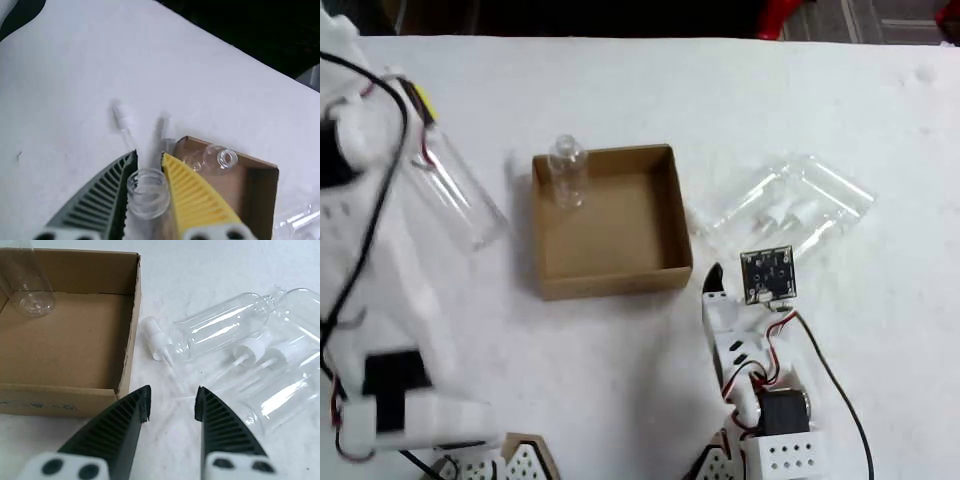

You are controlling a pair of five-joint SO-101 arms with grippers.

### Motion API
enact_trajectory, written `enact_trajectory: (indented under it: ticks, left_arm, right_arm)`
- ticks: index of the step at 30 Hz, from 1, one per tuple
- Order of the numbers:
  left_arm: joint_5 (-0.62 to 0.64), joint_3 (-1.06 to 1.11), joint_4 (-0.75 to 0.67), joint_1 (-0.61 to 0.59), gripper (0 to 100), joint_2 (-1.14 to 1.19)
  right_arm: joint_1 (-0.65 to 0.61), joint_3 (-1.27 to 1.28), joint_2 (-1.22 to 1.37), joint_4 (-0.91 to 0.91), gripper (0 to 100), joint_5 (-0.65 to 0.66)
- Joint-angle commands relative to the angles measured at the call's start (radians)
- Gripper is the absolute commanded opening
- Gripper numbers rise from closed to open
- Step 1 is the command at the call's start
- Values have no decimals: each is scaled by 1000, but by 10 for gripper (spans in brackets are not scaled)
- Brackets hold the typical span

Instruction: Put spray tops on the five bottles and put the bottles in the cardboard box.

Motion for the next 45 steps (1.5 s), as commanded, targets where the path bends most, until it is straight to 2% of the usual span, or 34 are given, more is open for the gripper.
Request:
enact_trajectory:
  ticks: [1,10,16,22,25,32,38,45]
  left_arm:
    - [-55,167,-11,116,20,-202]
    - [-129,672,-339,154,20,-588]
    - [-124,970,-606,156,20,-791]
    - [-121,1089,-772,162,20,-812]
    - [-126,1180,-896,223,20,-817]
    - [-129,1439,-1333,351,20,-814]
    - [-290,1662,-1519,367,20,-820]
    - [-374,1961,-1944,377,20,-820]
  right_arm:
    - [-10,9,1,4,131,0]
    - [-10,9,1,4,131,0]
    - [-10,9,1,4,131,0]
    - [-10,9,1,4,131,0]
    - [-10,9,1,4,131,0]
    - [-8,9,1,4,131,0]
    - [-8,9,1,4,131,0]
    - [-10,9,1,4,132,0]
